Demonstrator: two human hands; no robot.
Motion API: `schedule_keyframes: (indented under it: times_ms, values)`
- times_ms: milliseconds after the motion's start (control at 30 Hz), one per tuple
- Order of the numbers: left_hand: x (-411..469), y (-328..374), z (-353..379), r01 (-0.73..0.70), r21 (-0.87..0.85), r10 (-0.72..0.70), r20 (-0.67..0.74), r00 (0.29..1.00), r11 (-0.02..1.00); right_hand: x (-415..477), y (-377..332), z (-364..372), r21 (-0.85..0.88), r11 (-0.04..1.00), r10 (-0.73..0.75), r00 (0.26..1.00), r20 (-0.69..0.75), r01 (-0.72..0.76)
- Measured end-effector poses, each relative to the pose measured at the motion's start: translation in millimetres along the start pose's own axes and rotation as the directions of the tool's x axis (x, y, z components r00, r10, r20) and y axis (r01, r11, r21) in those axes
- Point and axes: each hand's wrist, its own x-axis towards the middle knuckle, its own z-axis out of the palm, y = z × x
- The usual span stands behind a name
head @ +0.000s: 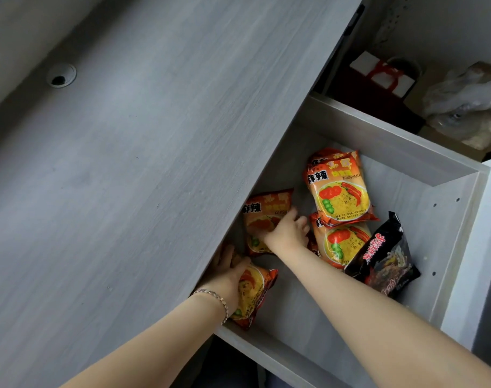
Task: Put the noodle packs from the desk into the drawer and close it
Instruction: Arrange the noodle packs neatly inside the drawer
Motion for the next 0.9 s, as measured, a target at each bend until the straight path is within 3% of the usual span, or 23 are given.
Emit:
schedule_keyframes:
  times_ms: [167, 300, 400, 533, 633, 667, 700, 767, 800, 900]
  values:
    - [1.4, 0.0, 2.5, 0.008, -0.006, -0.008, -0.016, 1.000, 1.000, 3.0, -5.0, 8.3, -0.204, 0.979, -0.025, 1.000, -0.002, 0.024]
    - [-2.0, 0.2, -1.1, 0.018, -0.009, -0.019, -0.041, 0.999, 1.000, 5.2, 1.2, -7.1, -0.349, 0.907, -0.213, 0.971, 0.106, 0.237]
    - [-8.3, 3.8, -0.3, 0.059, -0.001, -0.058, -0.190, 0.980, 0.998, -2.4, 6.1, -7.6, -0.388, 0.830, -0.319, 0.912, 0.256, 0.400]
    - [-16.1, 5.6, -0.9, 0.070, -0.044, -0.078, -0.213, 0.974, 0.997, -10.0, 5.8, 8.4, -0.375, 0.786, -0.390, 0.864, 0.318, 0.492]
    - [-15.5, 9.6, -5.5, -0.105, -0.063, 0.074, -0.372, 0.925, 0.993, -7.1, 7.1, 8.4, -0.319, 0.797, -0.409, 0.847, 0.340, 0.513]
    - [-14.6, 10.0, -6.5, -0.132, 0.003, 0.121, -0.408, 0.905, 0.991, -5.2, 8.7, 5.7, -0.243, 0.823, -0.416, 0.837, 0.355, 0.513]
    - [-12.2, 9.4, -5.8, -0.159, 0.040, 0.163, -0.369, 0.915, 0.986, -4.2, 8.7, -0.7, -0.161, 0.851, -0.420, 0.833, 0.360, 0.499]
    - [-6.1, 7.0, -5.2, -0.161, 0.027, 0.163, -0.155, 0.974, 0.987, -2.9, 6.9, -19.9, -0.059, 0.872, -0.455, 0.849, 0.269, 0.486]
    - [-1.3, 6.2, -5.3, -0.143, 0.031, 0.146, -0.102, 0.984, 0.989, -1.9, 5.2, -31.7, -0.048, 0.863, -0.491, 0.859, 0.147, 0.502]
    - [8.3, 8.8, -6.9, -0.124, 0.007, 0.124, -0.077, 0.989, 0.992, 1.9, 4.7, -70.5, -0.088, 0.850, -0.511, 0.774, -0.373, 0.519]
